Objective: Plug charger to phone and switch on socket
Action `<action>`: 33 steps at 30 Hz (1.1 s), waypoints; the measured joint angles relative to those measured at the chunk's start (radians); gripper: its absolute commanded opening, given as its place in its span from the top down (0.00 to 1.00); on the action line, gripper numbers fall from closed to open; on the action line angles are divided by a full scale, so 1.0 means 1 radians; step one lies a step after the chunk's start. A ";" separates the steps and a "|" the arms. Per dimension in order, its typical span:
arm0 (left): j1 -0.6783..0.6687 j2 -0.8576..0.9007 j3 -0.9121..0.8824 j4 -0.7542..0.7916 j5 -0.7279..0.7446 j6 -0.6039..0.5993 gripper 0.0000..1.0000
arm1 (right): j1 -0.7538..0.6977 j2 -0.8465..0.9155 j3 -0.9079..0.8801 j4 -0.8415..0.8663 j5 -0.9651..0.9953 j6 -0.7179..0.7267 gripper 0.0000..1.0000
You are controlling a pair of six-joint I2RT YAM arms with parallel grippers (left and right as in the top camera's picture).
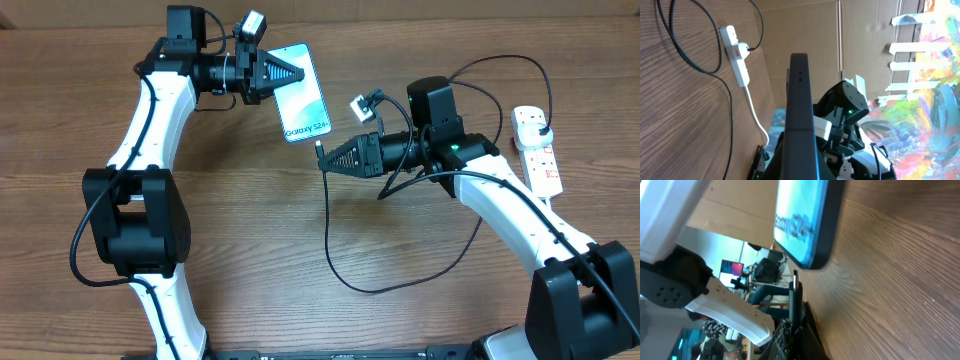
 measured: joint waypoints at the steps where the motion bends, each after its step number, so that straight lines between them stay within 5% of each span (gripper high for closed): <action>1: 0.000 0.000 0.000 0.000 -0.001 0.000 0.96 | 0.000 0.000 0.000 0.014 -0.005 0.012 0.96; 33: -0.036 0.000 0.000 0.011 0.002 0.000 0.96 | 0.000 0.000 0.000 0.003 -0.021 0.056 0.96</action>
